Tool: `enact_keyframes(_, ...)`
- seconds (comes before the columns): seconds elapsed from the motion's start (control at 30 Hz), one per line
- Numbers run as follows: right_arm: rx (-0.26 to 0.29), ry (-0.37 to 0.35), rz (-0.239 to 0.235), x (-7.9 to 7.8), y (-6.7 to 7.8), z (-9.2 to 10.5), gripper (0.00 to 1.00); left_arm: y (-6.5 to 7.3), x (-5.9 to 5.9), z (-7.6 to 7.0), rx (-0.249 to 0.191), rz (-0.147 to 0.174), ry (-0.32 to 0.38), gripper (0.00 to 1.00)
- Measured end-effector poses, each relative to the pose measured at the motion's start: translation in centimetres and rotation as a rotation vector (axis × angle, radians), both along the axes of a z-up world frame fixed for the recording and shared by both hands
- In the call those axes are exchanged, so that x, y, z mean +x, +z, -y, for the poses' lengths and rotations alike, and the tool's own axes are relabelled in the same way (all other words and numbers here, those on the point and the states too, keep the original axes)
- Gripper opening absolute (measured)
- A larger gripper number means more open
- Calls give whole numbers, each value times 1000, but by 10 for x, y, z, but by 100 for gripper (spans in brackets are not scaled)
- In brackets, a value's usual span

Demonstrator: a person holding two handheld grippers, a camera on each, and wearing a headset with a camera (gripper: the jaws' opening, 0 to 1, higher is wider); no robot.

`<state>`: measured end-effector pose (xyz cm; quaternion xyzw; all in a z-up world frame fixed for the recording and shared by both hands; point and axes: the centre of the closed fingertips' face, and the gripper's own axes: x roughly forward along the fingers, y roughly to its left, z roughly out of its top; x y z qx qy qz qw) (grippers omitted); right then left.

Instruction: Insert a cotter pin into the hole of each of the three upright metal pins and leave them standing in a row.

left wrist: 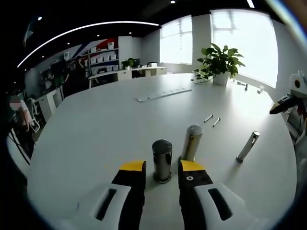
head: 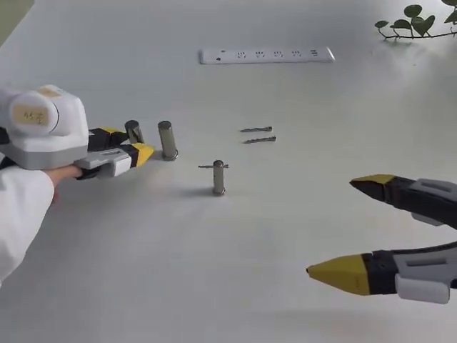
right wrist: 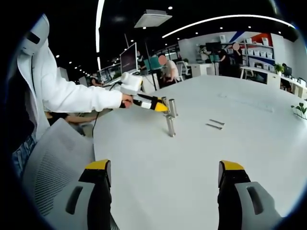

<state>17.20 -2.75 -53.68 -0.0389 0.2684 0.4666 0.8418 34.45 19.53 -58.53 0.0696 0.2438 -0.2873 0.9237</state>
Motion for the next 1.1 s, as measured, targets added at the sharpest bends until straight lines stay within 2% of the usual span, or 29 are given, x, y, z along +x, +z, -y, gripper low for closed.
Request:
enact_keyframes(0.13, 0, -1, -3, -1, 0, 0, 91, 0, 2, 1, -10, -2, 0, 20)
enact_keyframes(0.27, 1, 1, -6, -1, 0, 0, 90, 0, 3, 3, 6, 0, -2, 12)
enact_keyframes(0.37, 2, 3, -8, -2, -1, -1, 90, -1, 4, 2, -6, -9, 17, 14)
enact_keyframes(0.43, 0, 5, -8, -2, -1, -1, 89, -1, 3, 4, -16, -12, 6, 12)
enact_keyframes(0.67, 0, 2, -7, -1, 0, 0, 89, 0, 3, 2, 5, 1, 8, 12)
enact_keyframes(0.8, 0, 3, -4, -1, 1, 0, 89, 0, 2, 3, -5, -2, 1, 11)
enact_keyframes(0.97, 1, 7, -1, 0, 2, -1, 89, 0, -1, 3, 19, -2, -11, 11)
enact_keyframes(1.1, 0, 9, 2, 0, 3, -2, 89, 1, -8, 4, 48, -3, -32, 11)
